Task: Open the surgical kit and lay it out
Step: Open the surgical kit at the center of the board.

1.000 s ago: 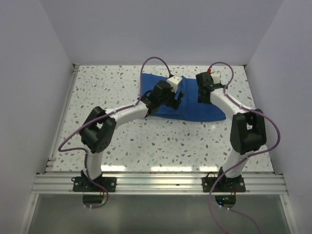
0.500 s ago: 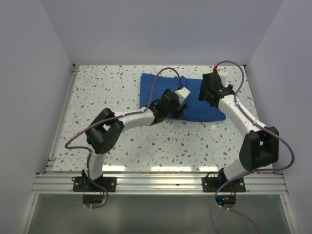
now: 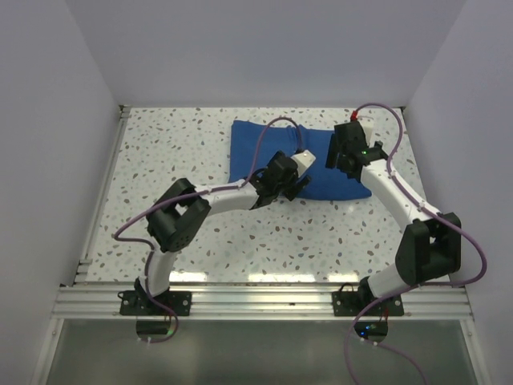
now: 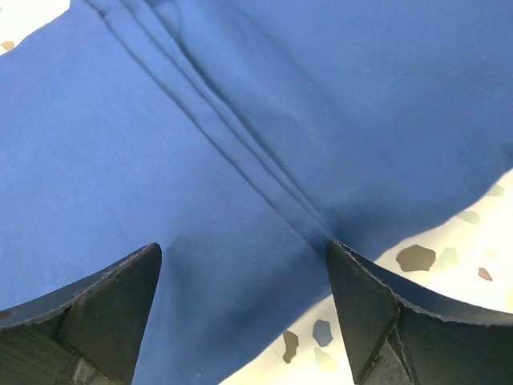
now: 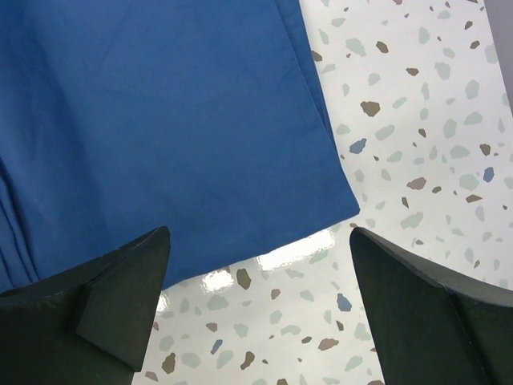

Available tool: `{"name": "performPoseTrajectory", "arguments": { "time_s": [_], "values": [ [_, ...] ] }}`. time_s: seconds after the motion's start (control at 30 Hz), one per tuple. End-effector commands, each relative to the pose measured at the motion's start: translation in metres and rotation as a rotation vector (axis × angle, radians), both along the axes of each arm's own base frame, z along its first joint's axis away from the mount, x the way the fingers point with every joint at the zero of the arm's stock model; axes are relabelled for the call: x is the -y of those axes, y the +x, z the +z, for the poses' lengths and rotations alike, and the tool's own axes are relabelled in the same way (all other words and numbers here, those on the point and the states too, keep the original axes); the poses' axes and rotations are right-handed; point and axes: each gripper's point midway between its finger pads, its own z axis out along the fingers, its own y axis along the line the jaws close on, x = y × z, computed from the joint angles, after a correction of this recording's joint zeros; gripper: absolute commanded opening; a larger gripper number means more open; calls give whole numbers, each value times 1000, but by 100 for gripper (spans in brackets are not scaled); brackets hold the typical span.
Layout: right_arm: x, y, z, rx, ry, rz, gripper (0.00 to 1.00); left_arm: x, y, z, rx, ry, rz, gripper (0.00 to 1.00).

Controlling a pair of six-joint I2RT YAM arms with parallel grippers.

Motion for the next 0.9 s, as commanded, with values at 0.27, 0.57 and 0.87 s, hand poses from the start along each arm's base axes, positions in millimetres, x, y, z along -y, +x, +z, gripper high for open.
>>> {"name": "performPoseTrajectory", "arguments": {
  "time_s": [0.27,0.57,0.87],
  "values": [
    [-4,6,9,54,30,3,99,8,-16,14,42,49,-31,89],
    [-7,7,4,50,37,12,99,-7,3,14,113,118,108,83],
    [-9,8,3,48,44,25,99,-12,20,36,179,107,195,28]
  ]
}}
